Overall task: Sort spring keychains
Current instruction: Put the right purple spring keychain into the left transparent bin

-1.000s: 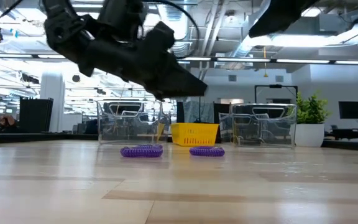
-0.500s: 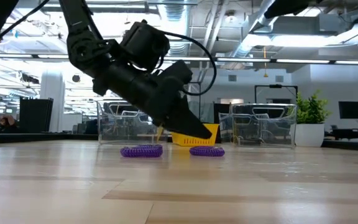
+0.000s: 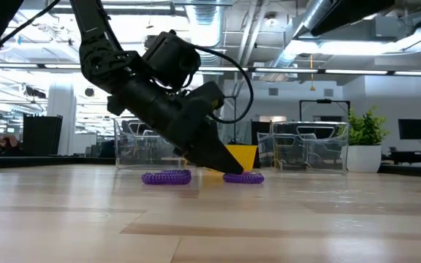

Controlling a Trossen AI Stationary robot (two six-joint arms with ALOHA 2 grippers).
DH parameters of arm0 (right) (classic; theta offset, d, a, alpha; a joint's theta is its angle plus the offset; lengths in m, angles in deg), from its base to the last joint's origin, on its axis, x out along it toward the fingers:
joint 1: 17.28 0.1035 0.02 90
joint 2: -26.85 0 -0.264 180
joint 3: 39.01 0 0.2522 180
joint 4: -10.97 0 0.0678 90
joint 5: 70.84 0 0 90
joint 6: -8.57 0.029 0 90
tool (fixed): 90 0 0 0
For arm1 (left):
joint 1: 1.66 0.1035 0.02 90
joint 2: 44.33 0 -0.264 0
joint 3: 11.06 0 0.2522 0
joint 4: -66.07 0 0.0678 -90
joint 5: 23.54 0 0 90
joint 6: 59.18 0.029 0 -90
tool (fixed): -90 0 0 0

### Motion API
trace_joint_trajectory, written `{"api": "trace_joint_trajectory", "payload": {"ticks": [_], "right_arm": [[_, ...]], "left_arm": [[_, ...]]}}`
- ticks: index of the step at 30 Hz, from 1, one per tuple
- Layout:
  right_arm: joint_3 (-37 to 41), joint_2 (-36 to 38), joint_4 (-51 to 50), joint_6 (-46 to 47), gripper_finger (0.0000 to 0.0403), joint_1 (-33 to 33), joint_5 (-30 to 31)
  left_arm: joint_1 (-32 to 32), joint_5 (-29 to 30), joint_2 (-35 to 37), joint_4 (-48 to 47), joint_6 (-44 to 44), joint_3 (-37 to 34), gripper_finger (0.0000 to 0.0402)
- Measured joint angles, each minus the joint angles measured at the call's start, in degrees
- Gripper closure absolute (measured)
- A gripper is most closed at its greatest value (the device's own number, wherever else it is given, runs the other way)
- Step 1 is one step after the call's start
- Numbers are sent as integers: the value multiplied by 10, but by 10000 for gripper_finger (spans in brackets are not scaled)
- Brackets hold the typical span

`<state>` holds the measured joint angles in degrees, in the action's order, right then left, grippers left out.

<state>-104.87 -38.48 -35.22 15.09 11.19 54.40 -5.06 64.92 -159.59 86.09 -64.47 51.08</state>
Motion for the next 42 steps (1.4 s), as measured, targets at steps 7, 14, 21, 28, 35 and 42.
{"api": "trace_joint_trajectory", "payload": {"ticks": [7,14,21,28,35,42], "right_arm": [[0,-24,17,-4,294,0,0],[0,-33,24,-9,294,0,-2],[0,-34,25,-9,294,0,-2],[0,-34,29,-9,294,1,-3],[0,-34,29,-6,294,1,-3],[1,-34,30,4,294,1,-3]], "left_arm": [[3,25,2,-36,-35,1,271],[3,27,2,-45,-40,2,277],[5,-29,5,-48,-16,1,314],[0,-122,17,-50,20,-2,379],[-6,-123,33,-33,32,-2,381],[-29,-56,97,-34,56,-2,387]]}}
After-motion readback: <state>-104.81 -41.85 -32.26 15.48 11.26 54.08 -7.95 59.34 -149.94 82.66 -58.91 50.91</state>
